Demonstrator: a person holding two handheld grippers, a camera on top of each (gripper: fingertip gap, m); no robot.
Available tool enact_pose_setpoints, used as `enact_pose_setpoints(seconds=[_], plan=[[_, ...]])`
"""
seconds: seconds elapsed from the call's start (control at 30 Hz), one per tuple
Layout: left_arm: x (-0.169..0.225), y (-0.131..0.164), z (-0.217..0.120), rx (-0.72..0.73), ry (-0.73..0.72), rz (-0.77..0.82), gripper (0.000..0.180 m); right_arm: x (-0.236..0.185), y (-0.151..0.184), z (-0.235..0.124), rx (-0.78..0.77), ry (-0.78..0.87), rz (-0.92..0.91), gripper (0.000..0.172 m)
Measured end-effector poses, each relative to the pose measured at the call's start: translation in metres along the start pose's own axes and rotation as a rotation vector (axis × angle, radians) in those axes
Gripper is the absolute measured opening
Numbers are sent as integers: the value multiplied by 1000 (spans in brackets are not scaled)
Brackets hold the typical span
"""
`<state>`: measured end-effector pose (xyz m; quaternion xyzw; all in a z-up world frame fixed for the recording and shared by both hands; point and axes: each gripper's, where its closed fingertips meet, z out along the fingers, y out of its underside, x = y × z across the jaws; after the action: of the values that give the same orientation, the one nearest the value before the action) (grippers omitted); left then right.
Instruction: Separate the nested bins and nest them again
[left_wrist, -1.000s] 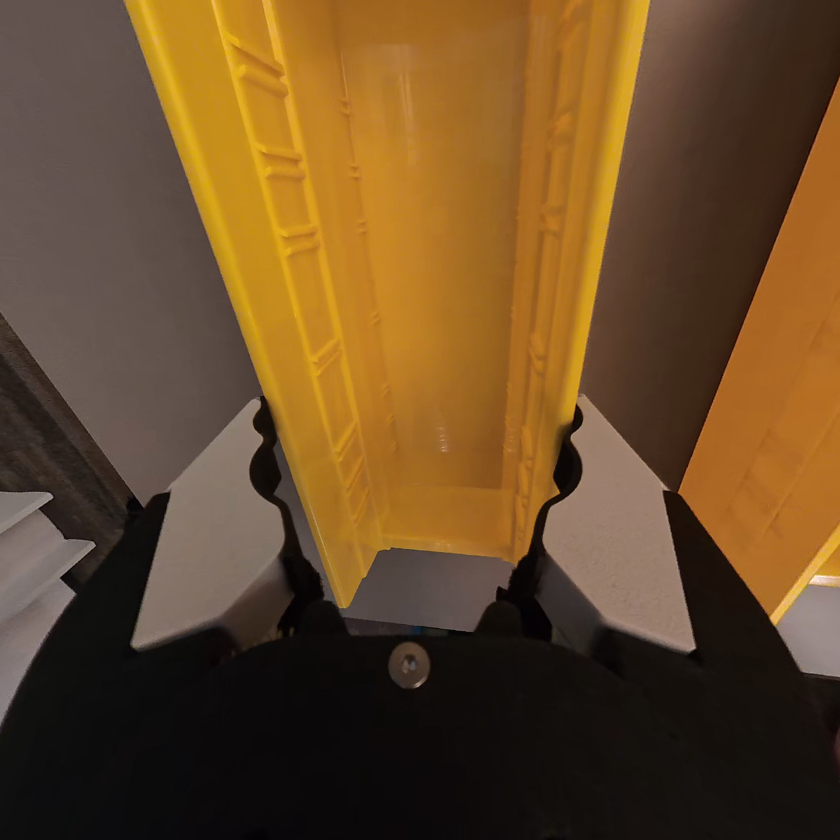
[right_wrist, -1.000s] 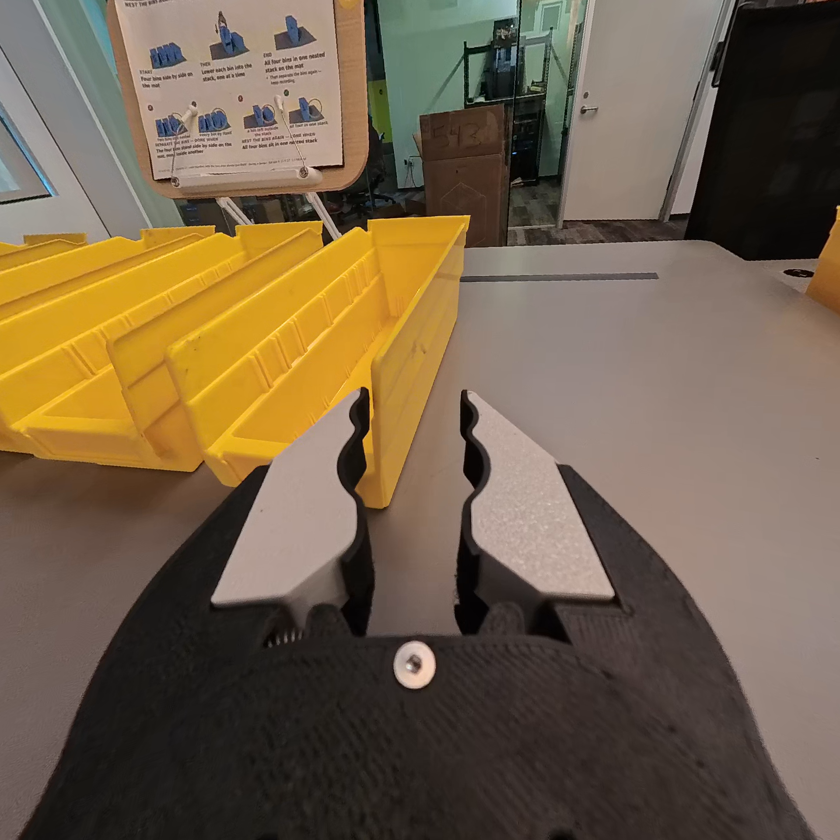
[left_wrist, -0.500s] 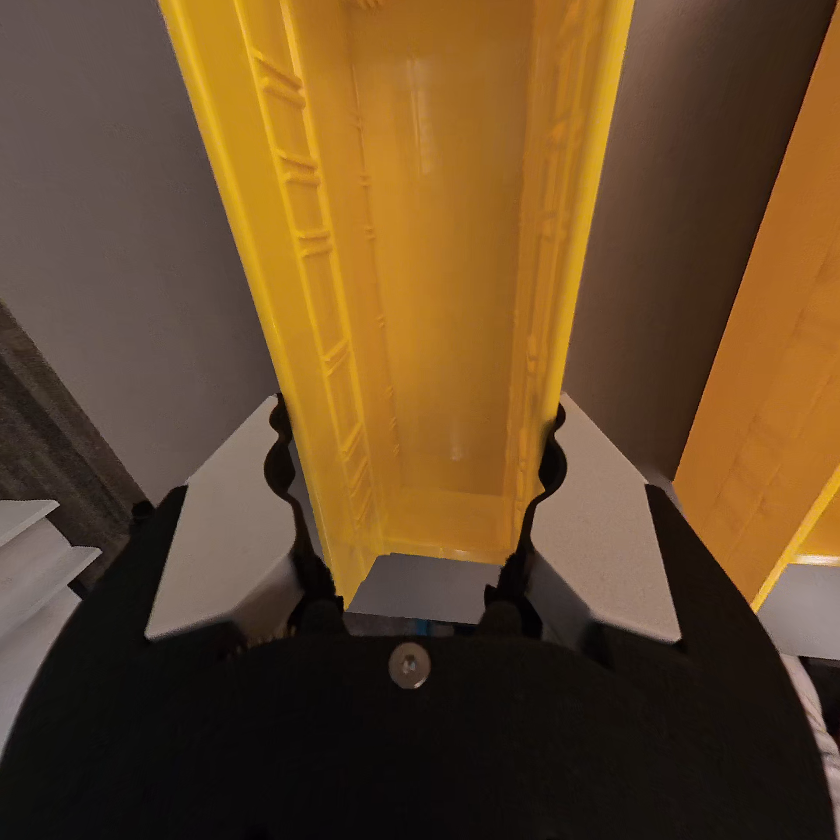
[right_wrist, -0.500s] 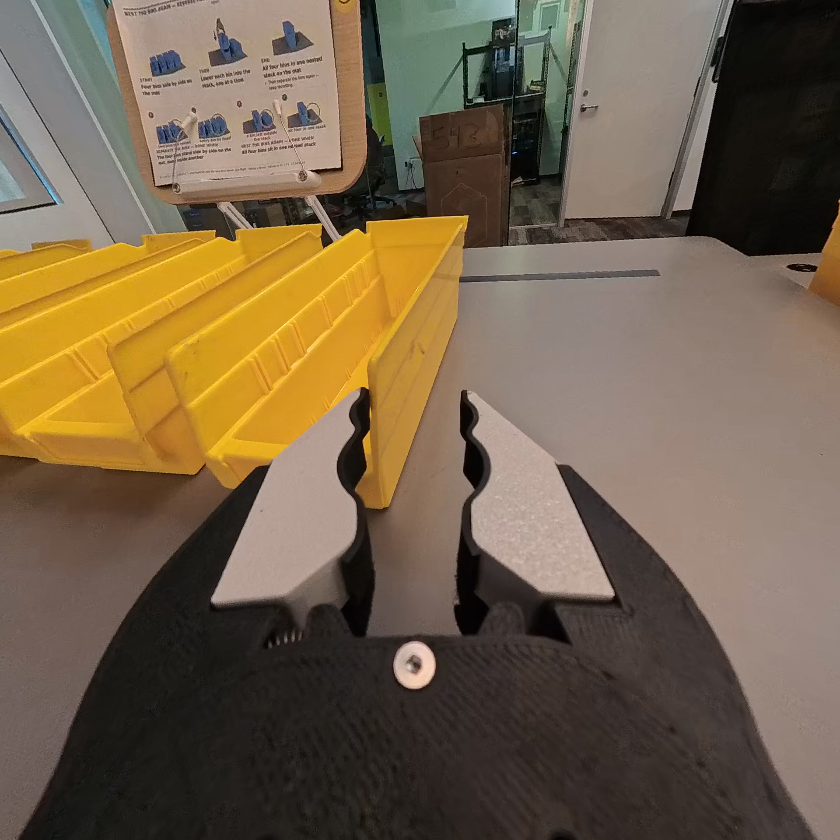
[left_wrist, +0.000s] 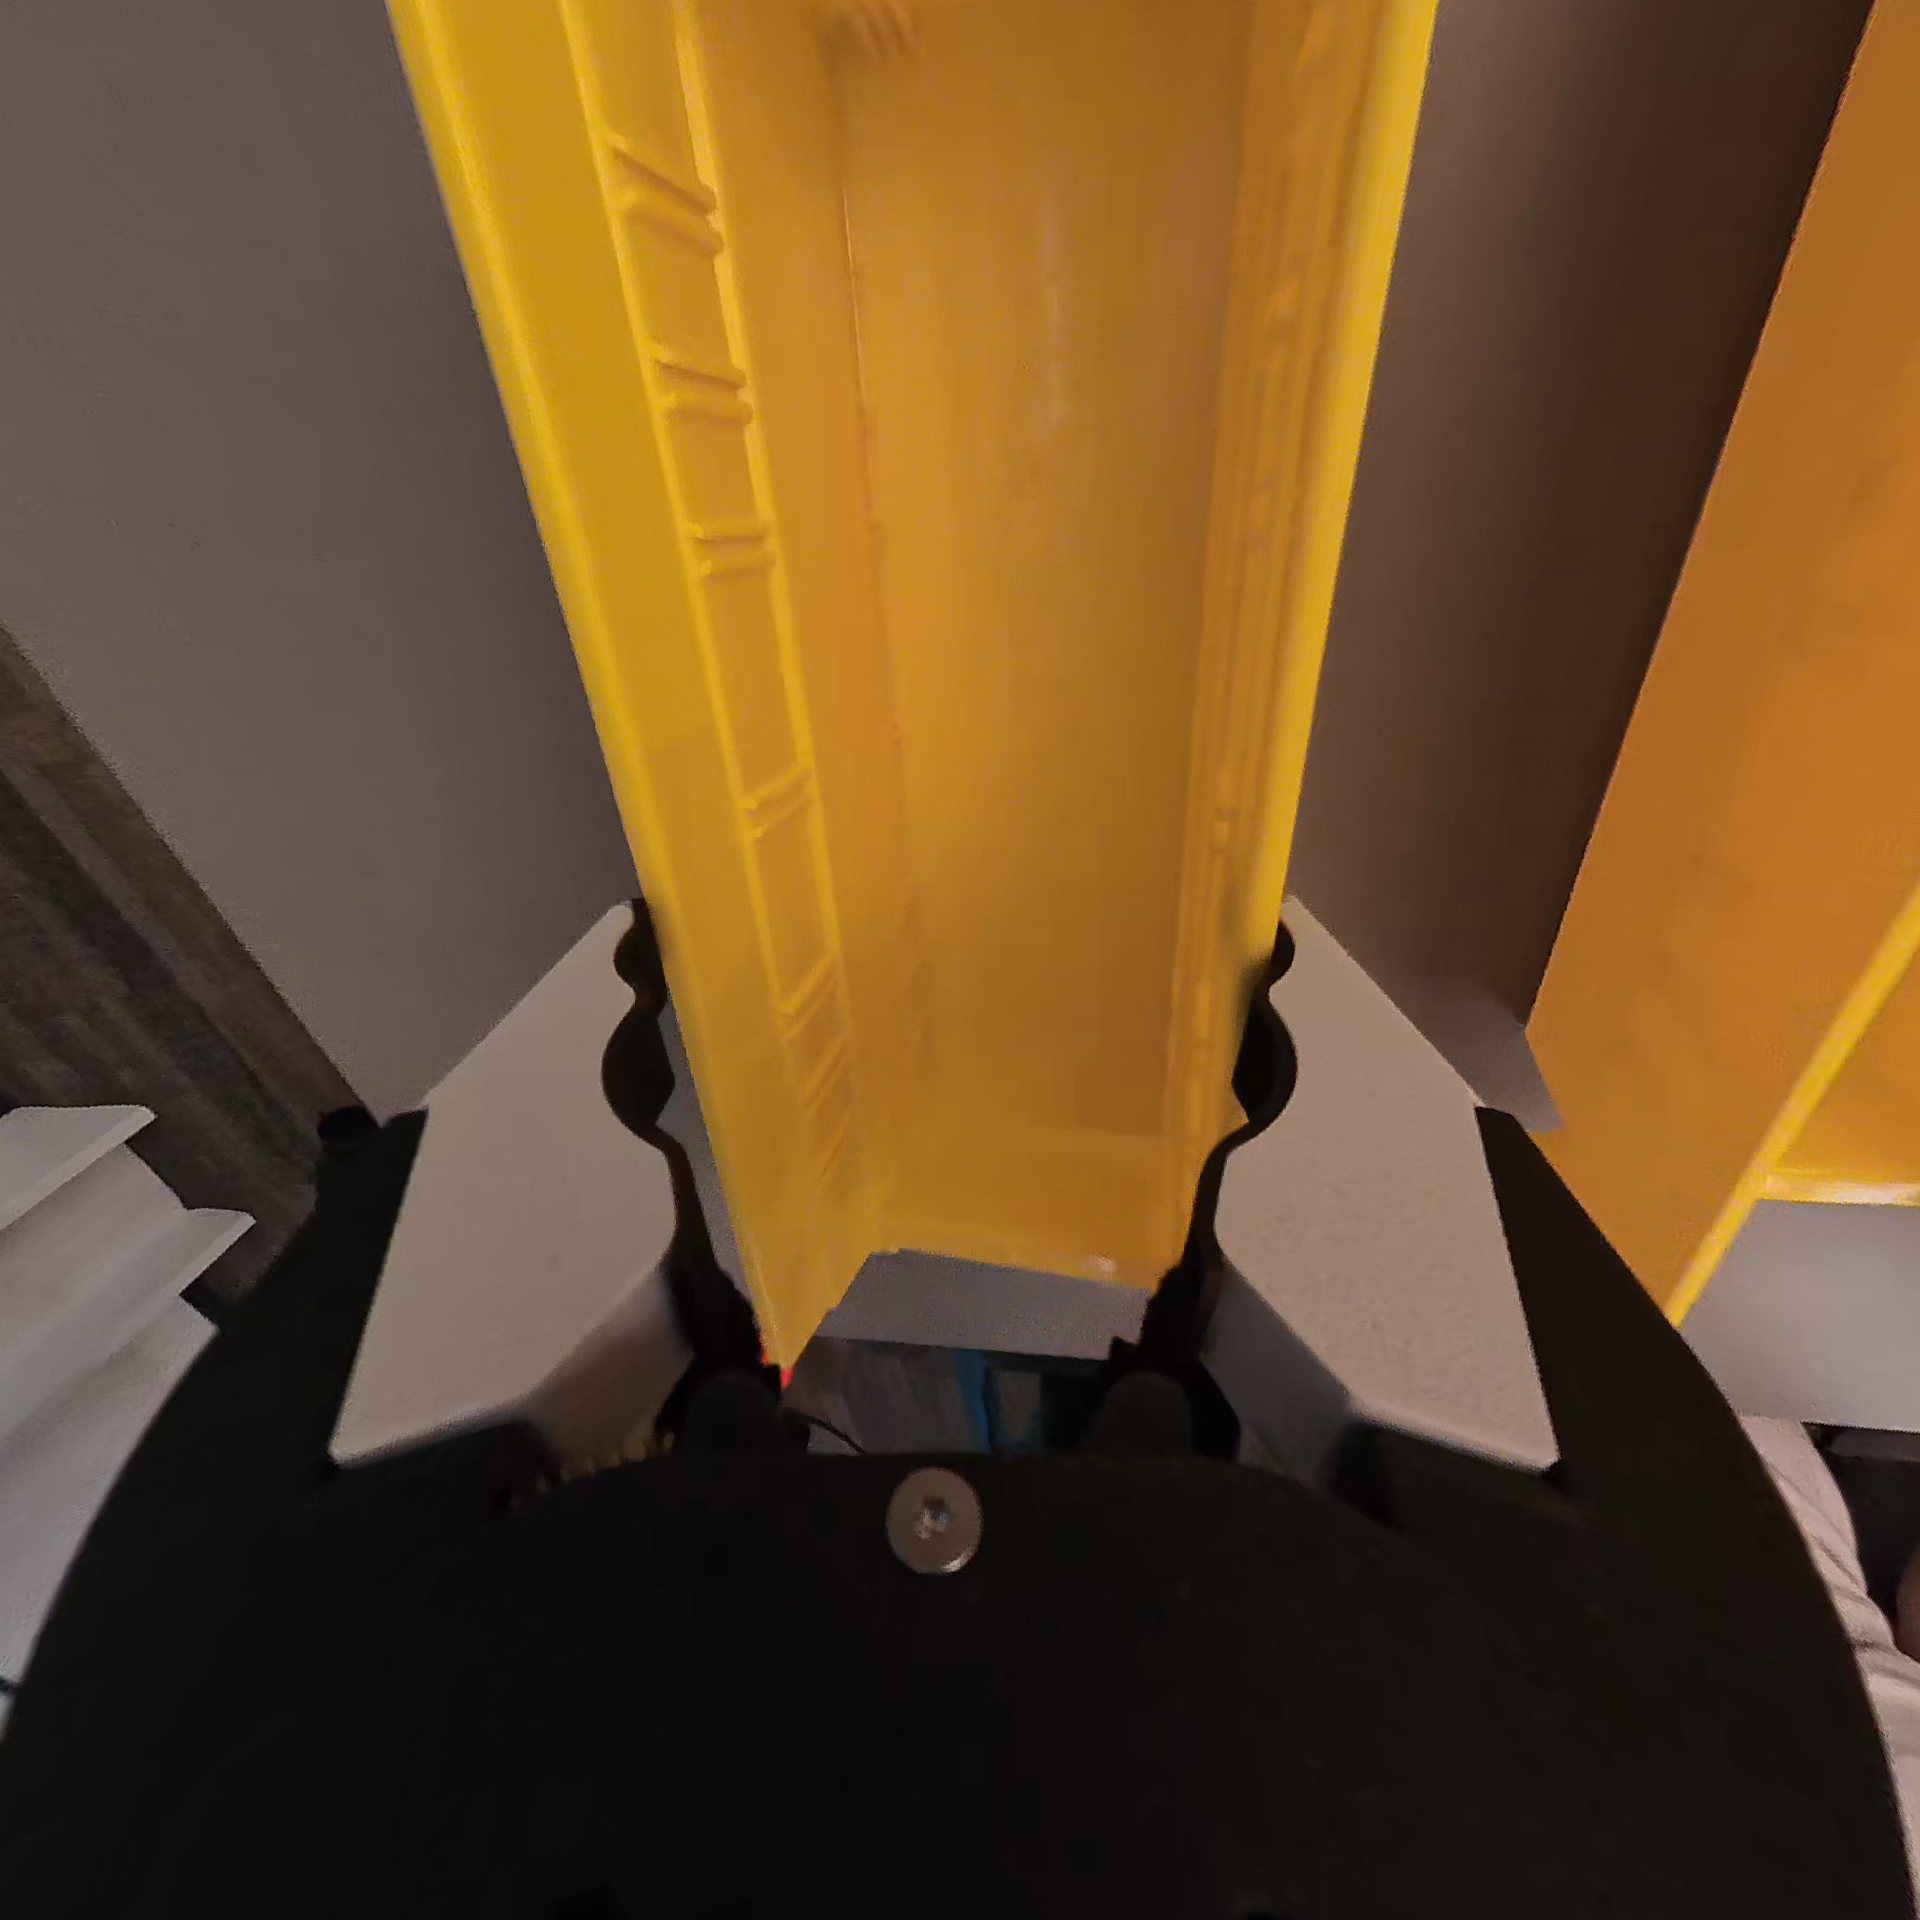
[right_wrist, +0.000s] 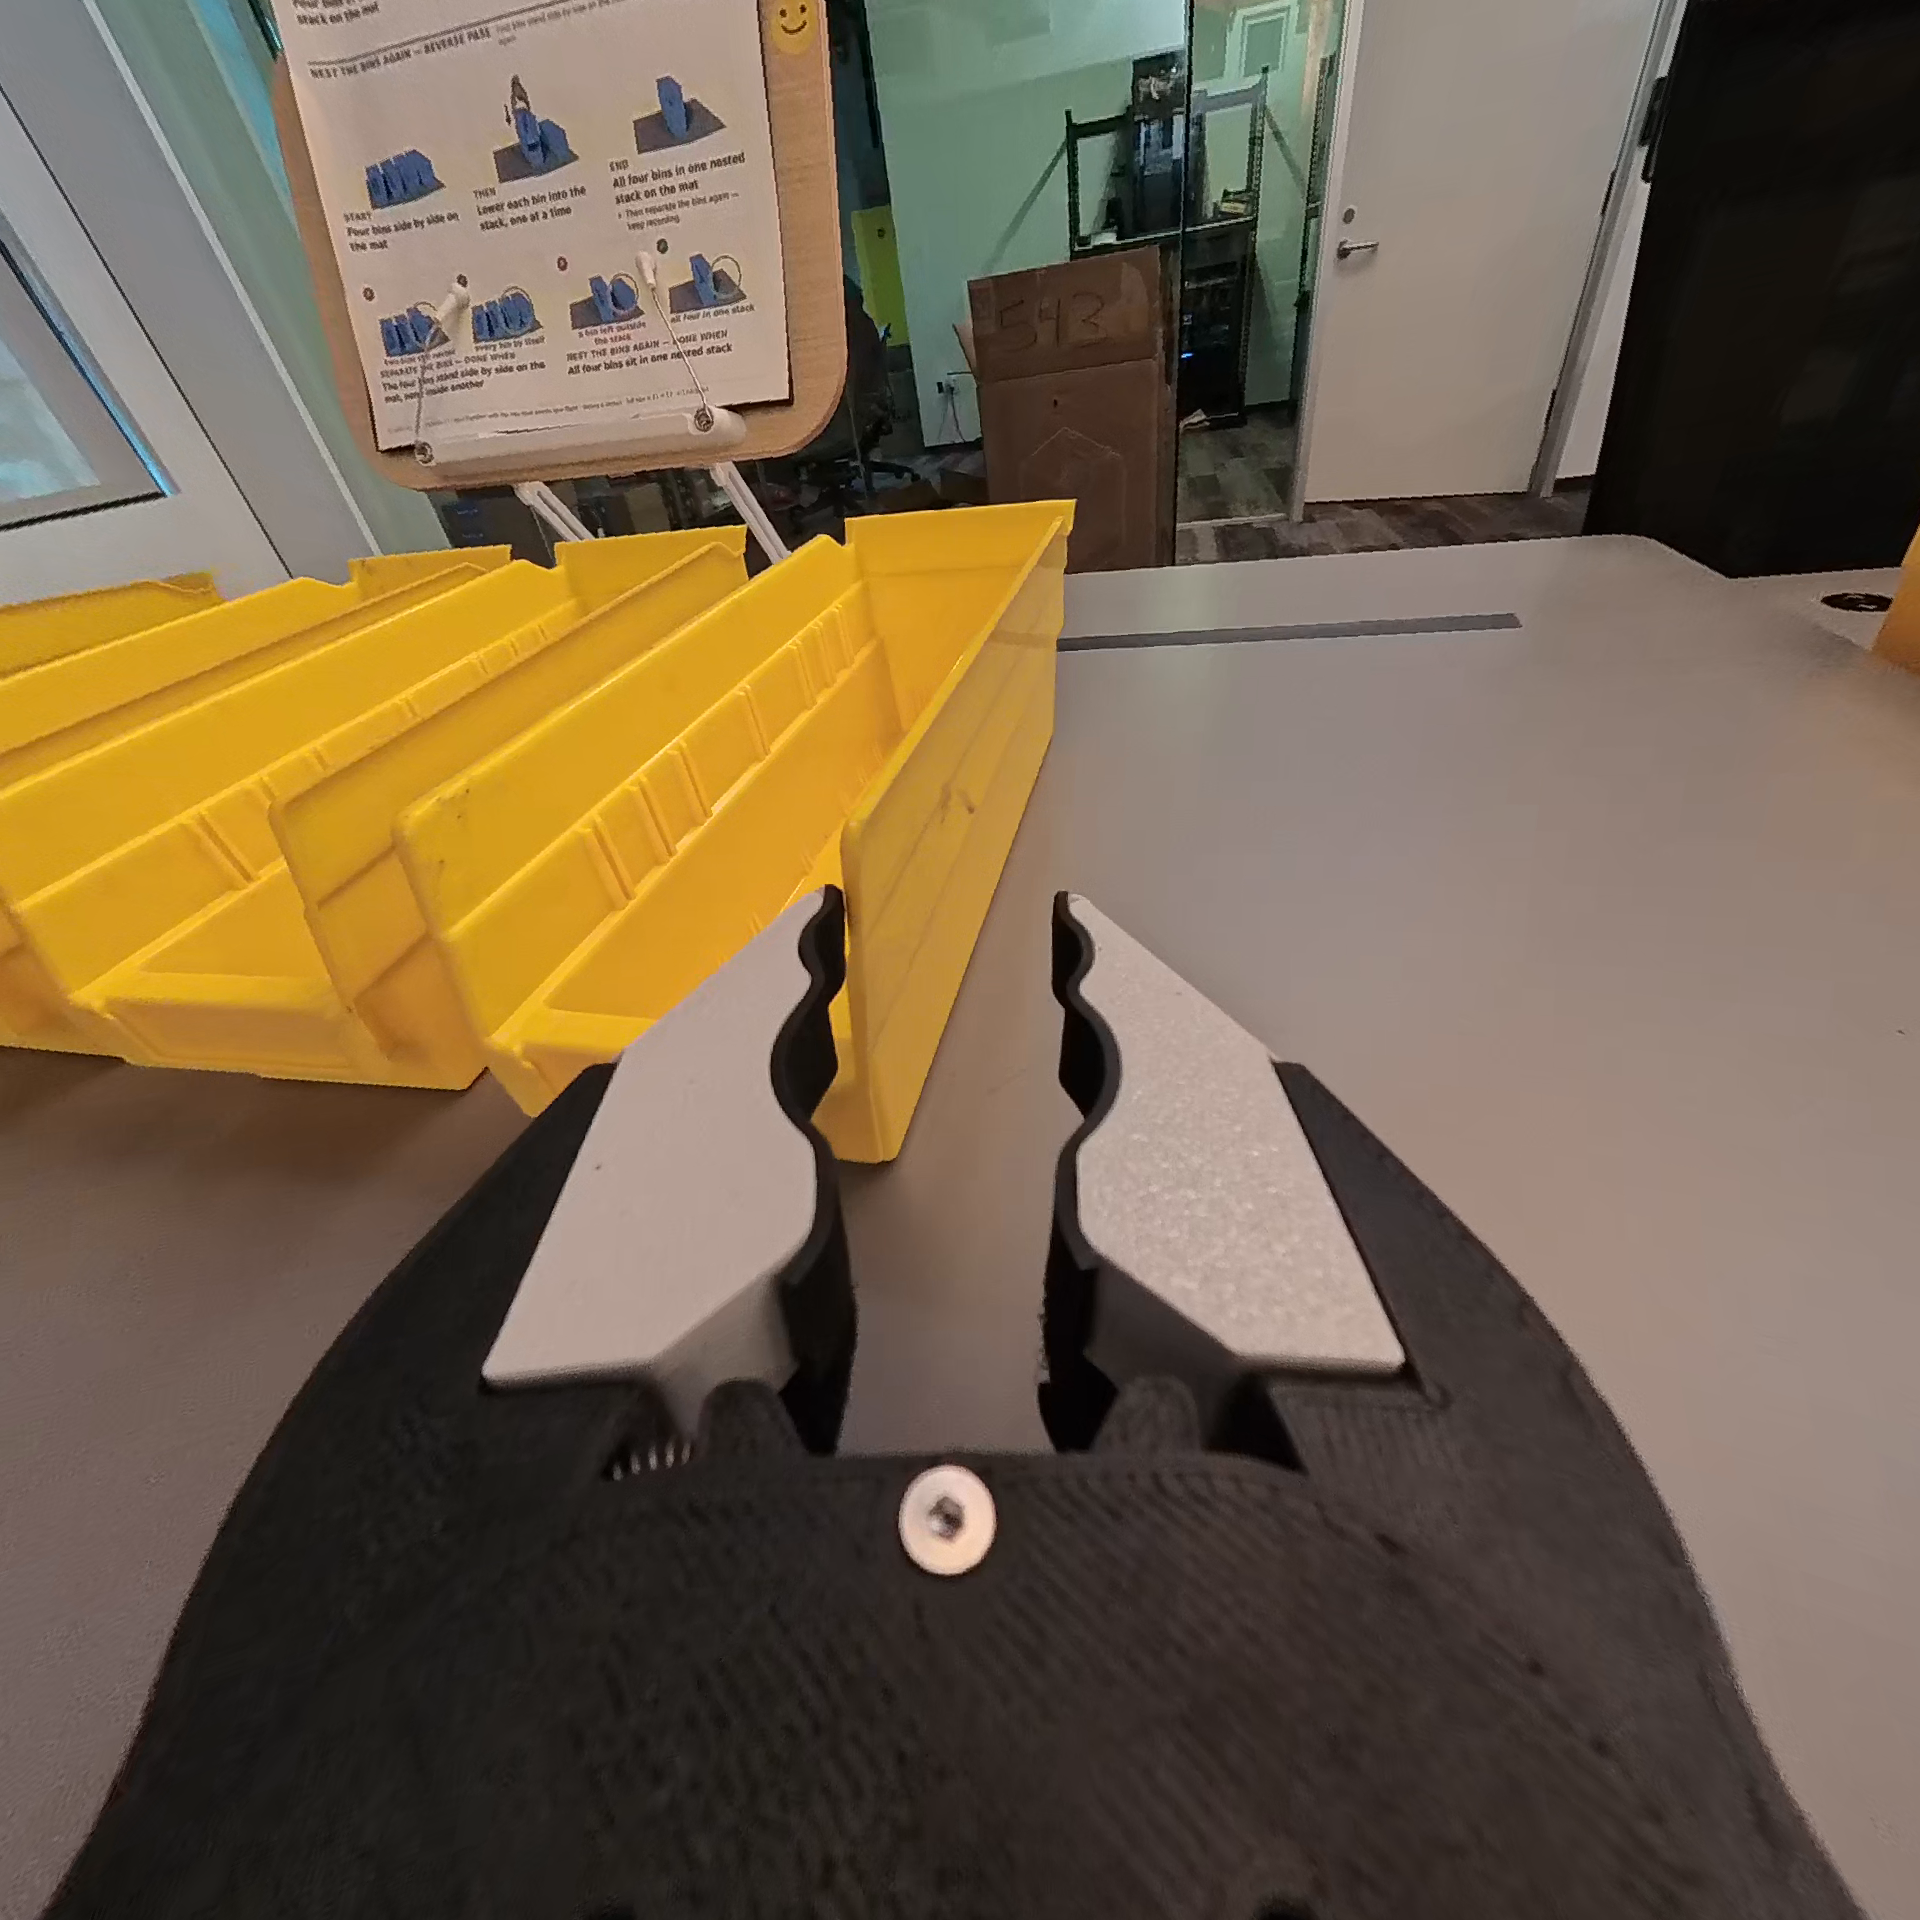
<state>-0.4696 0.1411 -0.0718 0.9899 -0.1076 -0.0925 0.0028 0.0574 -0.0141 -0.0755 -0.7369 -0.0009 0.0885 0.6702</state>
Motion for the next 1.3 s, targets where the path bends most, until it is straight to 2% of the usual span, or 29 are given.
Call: enact_pose_setpoints(seconds=[0.3,0.5,0.77,1.0,1.3], plan=[[-3,-13,7,77,77,-43,116,1,0,1,-3,1,6,39],[7,-16,21,57,111,-35,129,1,1,1,-4,-3,12,39],[9,-15,28,38,95,-48,135,1,1,1,-3,-3,11,39],[7,-16,25,44,87,-48,118,1,0,1,-3,-5,14,39],[-2,-15,14,62,69,-50,112,1,0,1,-3,-4,13,39]])
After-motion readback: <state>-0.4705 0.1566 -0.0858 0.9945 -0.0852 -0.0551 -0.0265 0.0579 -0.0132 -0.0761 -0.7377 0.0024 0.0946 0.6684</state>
